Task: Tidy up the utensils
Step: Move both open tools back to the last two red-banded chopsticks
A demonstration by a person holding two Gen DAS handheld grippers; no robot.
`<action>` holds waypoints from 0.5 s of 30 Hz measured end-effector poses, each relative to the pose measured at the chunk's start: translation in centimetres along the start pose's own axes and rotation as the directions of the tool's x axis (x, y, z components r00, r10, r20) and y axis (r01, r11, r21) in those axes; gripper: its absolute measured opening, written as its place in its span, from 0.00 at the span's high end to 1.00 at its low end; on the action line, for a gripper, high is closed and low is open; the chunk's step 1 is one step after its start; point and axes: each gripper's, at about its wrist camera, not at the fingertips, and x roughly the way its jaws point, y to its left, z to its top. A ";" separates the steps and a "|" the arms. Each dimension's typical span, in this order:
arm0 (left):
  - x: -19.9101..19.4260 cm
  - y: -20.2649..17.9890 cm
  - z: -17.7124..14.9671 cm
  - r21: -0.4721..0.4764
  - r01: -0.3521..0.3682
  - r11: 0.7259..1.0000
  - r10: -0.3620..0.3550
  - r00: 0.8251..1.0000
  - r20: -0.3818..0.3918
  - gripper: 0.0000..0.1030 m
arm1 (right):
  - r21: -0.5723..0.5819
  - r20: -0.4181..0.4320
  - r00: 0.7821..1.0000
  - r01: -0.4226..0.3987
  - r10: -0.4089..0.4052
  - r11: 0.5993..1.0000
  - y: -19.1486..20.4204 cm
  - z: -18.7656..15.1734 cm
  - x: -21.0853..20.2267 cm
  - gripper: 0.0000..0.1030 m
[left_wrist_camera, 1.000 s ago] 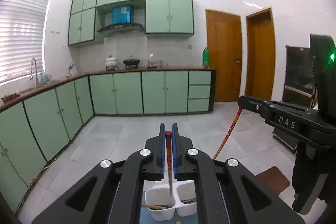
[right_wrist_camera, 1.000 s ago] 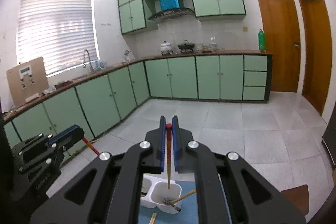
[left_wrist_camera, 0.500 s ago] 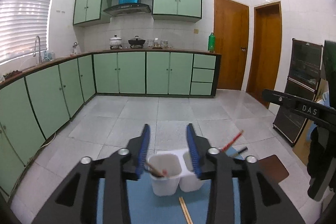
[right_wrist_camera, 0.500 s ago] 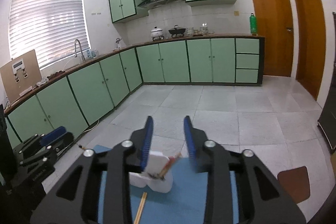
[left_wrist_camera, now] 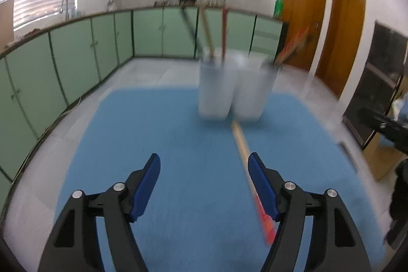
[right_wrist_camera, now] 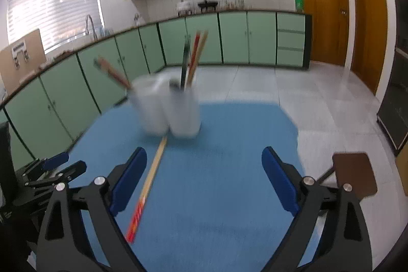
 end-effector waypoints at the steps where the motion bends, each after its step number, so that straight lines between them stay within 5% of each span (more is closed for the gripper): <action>1: 0.5 0.1 -1.0 0.002 -0.005 1.000 0.005 1.000 -0.028 0.32 | 0.004 -0.022 1.000 -0.002 0.002 1.000 0.3 -1.2 0.4 0.14; 15: 3.0 1.6 -6.2 0.025 -0.051 0.998 0.055 0.978 -0.199 0.28 | 0.005 -0.207 0.976 -0.059 0.059 0.998 5.0 -9.3 3.3 0.15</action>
